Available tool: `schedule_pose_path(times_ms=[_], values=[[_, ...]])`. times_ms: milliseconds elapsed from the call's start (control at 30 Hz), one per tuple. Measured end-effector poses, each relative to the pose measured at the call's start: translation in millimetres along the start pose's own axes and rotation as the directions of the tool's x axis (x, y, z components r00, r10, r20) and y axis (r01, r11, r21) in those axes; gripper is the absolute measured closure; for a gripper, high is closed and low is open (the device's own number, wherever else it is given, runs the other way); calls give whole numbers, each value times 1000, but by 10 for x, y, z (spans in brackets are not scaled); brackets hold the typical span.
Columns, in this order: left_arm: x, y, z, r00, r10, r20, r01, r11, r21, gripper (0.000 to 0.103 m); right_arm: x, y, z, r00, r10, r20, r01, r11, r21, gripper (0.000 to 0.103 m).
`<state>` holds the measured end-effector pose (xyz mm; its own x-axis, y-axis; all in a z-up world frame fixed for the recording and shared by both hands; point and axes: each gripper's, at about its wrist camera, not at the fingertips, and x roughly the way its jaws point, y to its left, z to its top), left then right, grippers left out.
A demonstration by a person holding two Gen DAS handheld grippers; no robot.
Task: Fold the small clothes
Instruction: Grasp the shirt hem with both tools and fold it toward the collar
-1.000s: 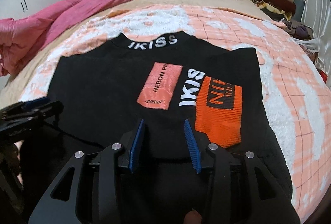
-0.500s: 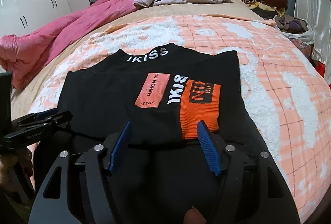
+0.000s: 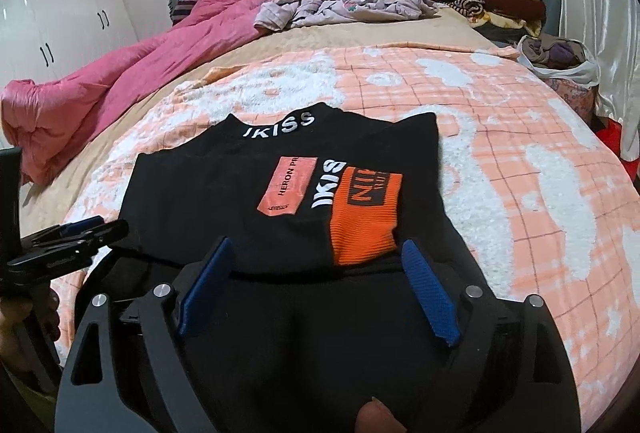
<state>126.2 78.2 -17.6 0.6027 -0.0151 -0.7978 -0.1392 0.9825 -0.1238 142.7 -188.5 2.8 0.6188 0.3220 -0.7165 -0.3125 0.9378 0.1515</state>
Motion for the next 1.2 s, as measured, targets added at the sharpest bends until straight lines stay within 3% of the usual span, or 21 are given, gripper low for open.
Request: schedule_pose_path(times_ms=[333, 467, 1200], values=[[-332, -49, -57, 999, 7, 36, -8, 1000, 18, 12, -277, -61, -66, 1000, -5, 22, 6, 1000, -10, 17], [-456, -73, -127, 999, 12, 51, -13, 1000, 25, 11, -394, -68, -120, 999, -13, 31, 14, 1000, -19, 8], [-840, 3, -666, 997, 61, 44, -62, 998, 28, 10, -789, -211, -660, 999, -49, -8, 48, 998, -45, 8]])
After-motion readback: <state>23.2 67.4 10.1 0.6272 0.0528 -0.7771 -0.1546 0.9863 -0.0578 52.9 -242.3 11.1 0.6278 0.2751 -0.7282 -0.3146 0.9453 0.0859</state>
